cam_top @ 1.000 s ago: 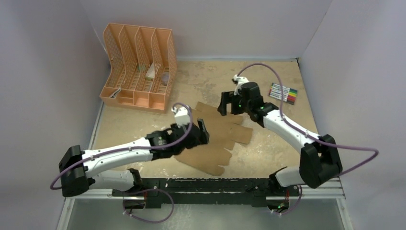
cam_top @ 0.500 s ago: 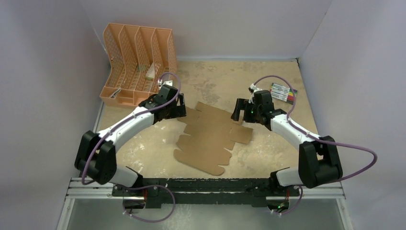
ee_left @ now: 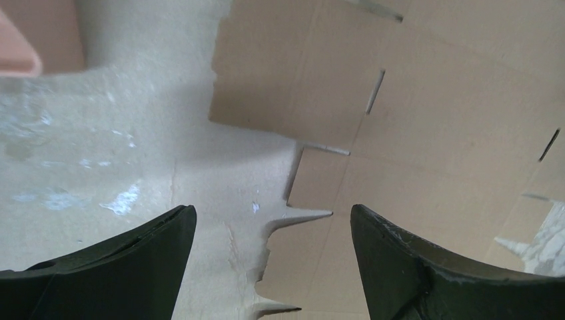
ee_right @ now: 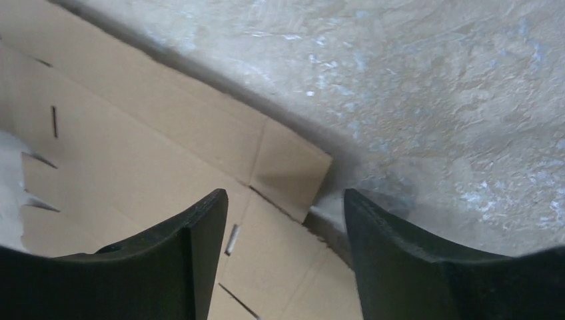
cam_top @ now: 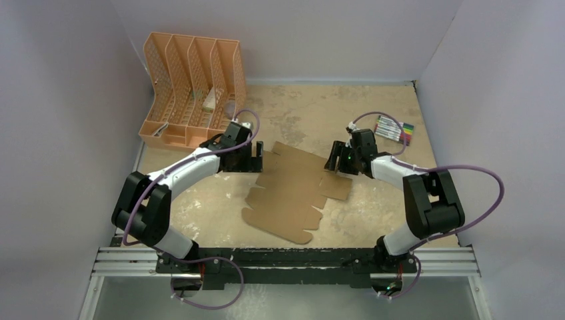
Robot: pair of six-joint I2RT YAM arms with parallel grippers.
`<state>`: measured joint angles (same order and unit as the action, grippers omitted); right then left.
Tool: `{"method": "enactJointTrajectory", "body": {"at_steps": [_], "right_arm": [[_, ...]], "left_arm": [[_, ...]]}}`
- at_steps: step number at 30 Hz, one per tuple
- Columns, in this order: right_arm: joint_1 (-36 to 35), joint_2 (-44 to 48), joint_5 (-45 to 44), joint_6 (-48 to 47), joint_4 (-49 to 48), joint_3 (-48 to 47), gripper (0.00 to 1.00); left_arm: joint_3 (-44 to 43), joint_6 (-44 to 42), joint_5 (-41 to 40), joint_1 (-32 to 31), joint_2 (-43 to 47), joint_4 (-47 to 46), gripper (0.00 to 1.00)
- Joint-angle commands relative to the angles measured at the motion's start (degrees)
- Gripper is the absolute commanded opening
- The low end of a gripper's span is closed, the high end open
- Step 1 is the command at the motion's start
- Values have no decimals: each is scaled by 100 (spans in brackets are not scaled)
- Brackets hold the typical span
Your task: Fold the paper box
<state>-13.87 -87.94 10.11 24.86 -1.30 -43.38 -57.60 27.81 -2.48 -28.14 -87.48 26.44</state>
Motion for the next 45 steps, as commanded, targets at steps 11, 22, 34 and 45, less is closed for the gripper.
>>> {"method": "enactJointTrajectory", "body": {"at_steps": [11, 22, 34, 45], "right_arm": [[215, -949, 781, -760, -301, -846, 40], [235, -1314, 738, -1581, 417, -1904, 45], [111, -2482, 2454, -3618, 2036, -4201, 75], [-564, -3509, 3212, -4371, 2806, -5273, 76]], "left_arm": [[1196, 1032, 1479, -48, 183, -1056, 79], [1395, 1560, 1635, -646, 276, -1659, 78], [1263, 1020, 266, -667, 753, -743, 79], [1481, 1080, 278, -675, 697, -1006, 78]]}}
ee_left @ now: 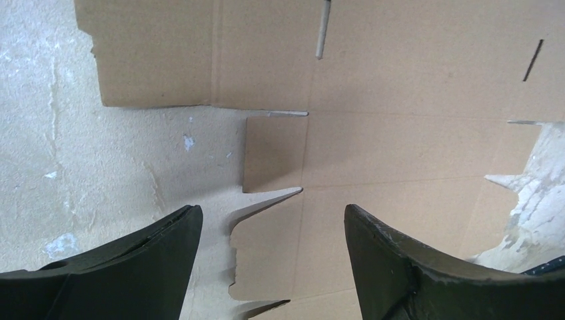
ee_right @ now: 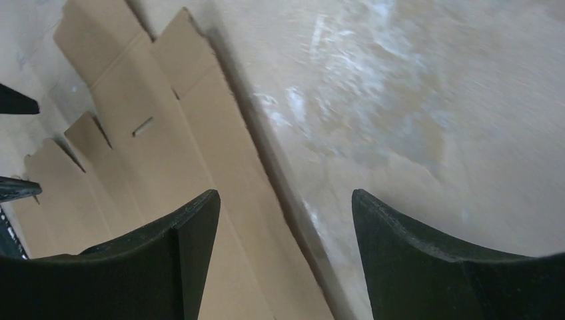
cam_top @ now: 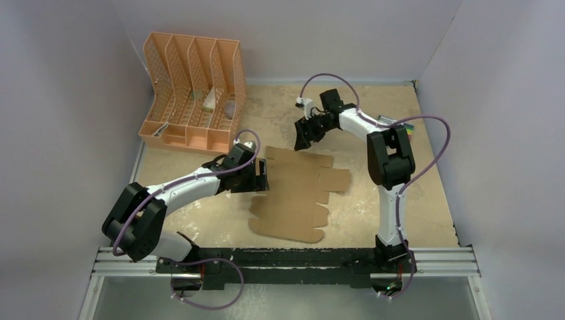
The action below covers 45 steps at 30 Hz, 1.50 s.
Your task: Fold the paper box
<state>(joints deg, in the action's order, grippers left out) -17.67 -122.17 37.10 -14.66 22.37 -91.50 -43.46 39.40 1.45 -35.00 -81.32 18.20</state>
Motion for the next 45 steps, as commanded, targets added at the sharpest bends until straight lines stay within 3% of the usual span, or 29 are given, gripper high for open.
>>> {"method": "enactJointTrajectory", "body": {"at_steps": [1, 11, 20, 27, 34, 45], "right_arm": [[-232, -174, 554, -460, 506, -526, 75], [-348, -631, 975, -953, 1374, -881, 61], [-360, -675, 1130, -1280, 1919, -1051, 38], [-395, -197, 744, -1345, 1914, -899, 1], [-538, 158, 538, -1344, 1954, -653, 0], [-1028, 1135, -1353, -1242, 1335, 34, 0]], "left_arm": [[69, -81, -99, 11, 50, -184, 78], [223, -33, 99, 2, -110, -449, 75], [194, -71, 142, 2, -340, -600, 72], [16, -143, 20, 131, -135, -559, 73], [-383, -555, -81, 361, -35, -254, 76], [-1150, -1625, -332, 846, -27, 104, 77]]}}
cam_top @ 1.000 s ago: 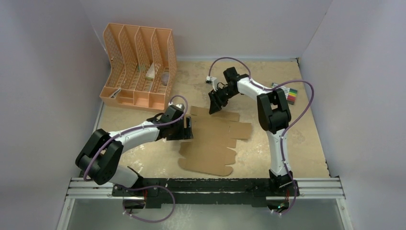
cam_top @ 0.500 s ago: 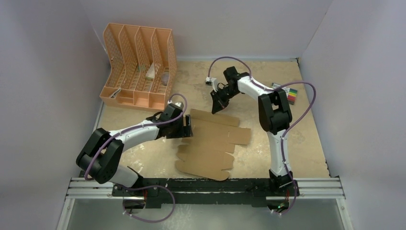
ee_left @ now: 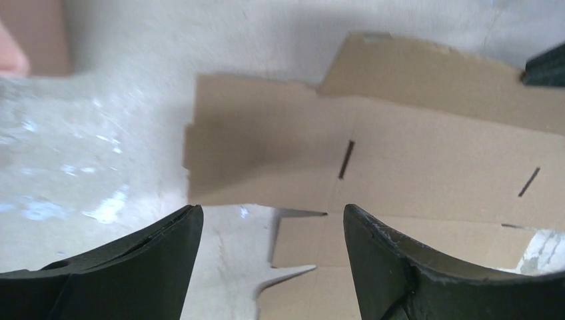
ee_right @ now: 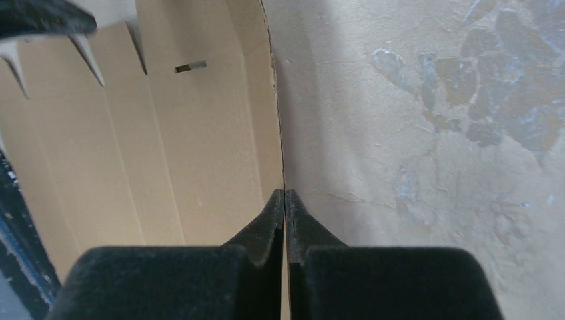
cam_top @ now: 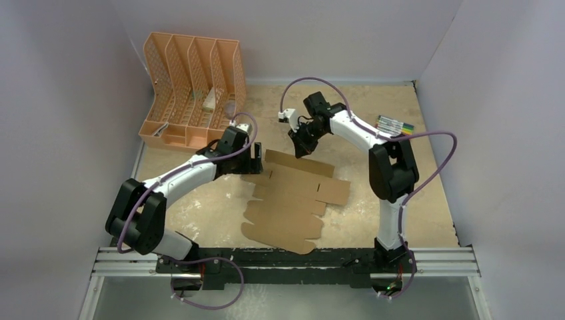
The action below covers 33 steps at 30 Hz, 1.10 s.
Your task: Fold the paper box
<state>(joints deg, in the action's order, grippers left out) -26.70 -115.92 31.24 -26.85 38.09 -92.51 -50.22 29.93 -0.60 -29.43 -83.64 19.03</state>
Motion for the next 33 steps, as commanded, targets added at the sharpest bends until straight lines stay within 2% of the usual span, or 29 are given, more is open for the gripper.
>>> {"method": "enactJointTrajectory", "body": {"at_steps": [1, 9, 14, 17, 25, 29, 33], "right_arm": [[-148, 573, -862, -31, -266, 178, 0], [-393, 895, -1637, -250, -296, 210, 0], [-537, 1019, -1843, -341, -369, 308, 0], [-547, 1043, -1866, -359, -398, 350, 0], [-564, 1127, -1819, -371, -417, 384, 0], [-564, 1162, -1941, -341, -517, 464, 0], [-562, 1238, -2104, -300, -717, 602, 0]], "left_arm": [[-554, -795, -36, 371, 186, -25, 77], [-980, -1295, 1220, 757, -161, -669, 77], [-1010, -1455, 1995, 763, -569, -1533, 75], [-1147, -1535, 2533, 763, -930, -2023, 71], [-1479, -1755, 3147, 763, -1572, -2520, 66], [-1447, -1589, 3477, 750, -1727, -2426, 57], [-1042, -1197, 3577, 712, -1533, -2790, 49]]}}
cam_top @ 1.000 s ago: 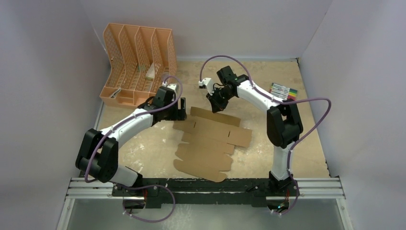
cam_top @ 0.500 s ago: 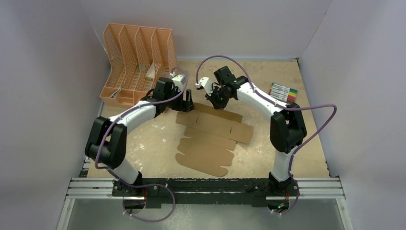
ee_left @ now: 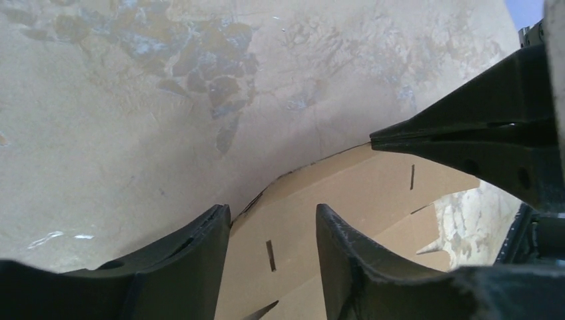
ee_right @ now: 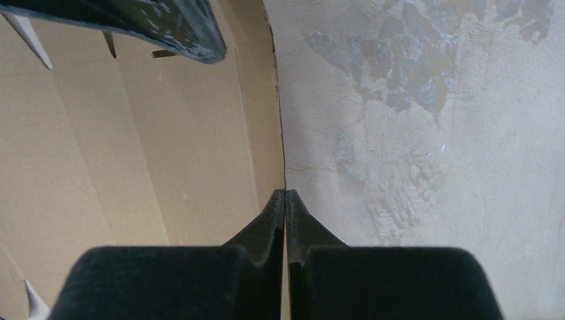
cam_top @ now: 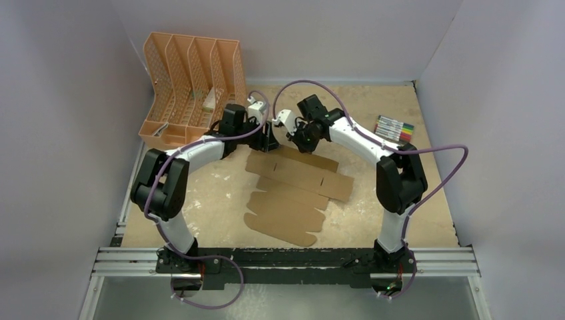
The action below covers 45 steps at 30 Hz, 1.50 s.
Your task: Fold the paper box
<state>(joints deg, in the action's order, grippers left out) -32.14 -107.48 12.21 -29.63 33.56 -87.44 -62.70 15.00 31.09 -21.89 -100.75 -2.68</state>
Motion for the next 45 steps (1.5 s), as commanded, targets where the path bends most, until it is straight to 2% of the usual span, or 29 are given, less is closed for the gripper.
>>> {"method": "enactJointTrajectory", "body": {"at_steps": [1, 6, 13, 19, 24, 30, 33, 45], "right_arm": [[-25, 397, -230, -11, -301, 122, 0], [-24, 434, -352, 35, -460, 192, 0], [-105, 482, -522, 38, -638, 254, 0], [-232, 550, -694, -49, -706, 391, 0], [-303, 613, -718, -48, -762, 462, 0], [-427, 650, -845, -61, -799, 590, 0], [-470, 668, -865, -39, -815, 651, 0], [-490, 758, -1170, -29, -1037, 732, 0]], "left_arm": [[289, 364, 409, -63, 227, -680, 48], [477, 586, 253, -315, 469, -696, 43], [915, 1131, -174, -570, 917, -761, 41], [1436, 1348, -1755, -571, 1600, -84, 43], [1910, 1622, -2472, -563, 2115, 431, 50], [2143, 1996, -2456, -555, 1739, 145, 54], [1978, 2042, -2191, -527, 1383, 204, 54], [1958, 2185, -1527, -536, 1067, 242, 51]]}}
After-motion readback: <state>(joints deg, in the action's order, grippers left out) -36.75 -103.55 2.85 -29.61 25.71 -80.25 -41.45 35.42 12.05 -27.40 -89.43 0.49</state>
